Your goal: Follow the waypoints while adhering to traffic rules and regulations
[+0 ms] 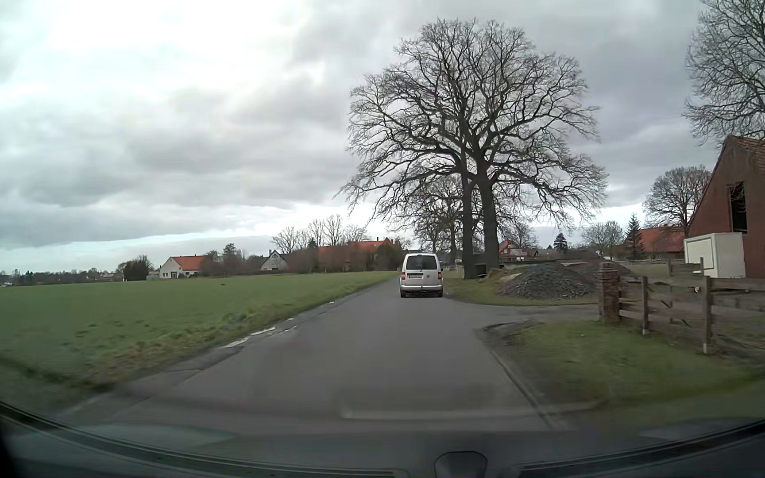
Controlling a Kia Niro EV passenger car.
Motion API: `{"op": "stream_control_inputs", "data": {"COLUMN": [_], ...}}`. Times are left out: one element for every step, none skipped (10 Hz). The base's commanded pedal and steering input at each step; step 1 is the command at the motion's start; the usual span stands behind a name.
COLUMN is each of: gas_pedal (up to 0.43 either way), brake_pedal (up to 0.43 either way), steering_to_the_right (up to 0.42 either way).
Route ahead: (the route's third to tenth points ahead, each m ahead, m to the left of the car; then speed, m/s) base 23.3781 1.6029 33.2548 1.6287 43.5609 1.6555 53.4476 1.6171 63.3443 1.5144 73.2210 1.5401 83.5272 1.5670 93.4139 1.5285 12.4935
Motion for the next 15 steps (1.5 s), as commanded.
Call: {"op": "stream_control_inputs", "data": {"gas_pedal": [0.138,0.138,0.138,0.157,0.157,0.157,0.157,0.157,0.157,0.157,0.130,0.130,0.130,0.138,0.138], "brake_pedal": [0.000,0.000,0.000,0.000,0.000,0.000,0.000,0.000,0.000,0.000,0.000,0.000,0.000,0.000,0.000], "steering_to_the_right": [0.000,0.000,0.000,0.000,0.000,0.000,0.000,0.000,0.000,0.000,0.000,0.000,0.001,0.002,0.002]}}
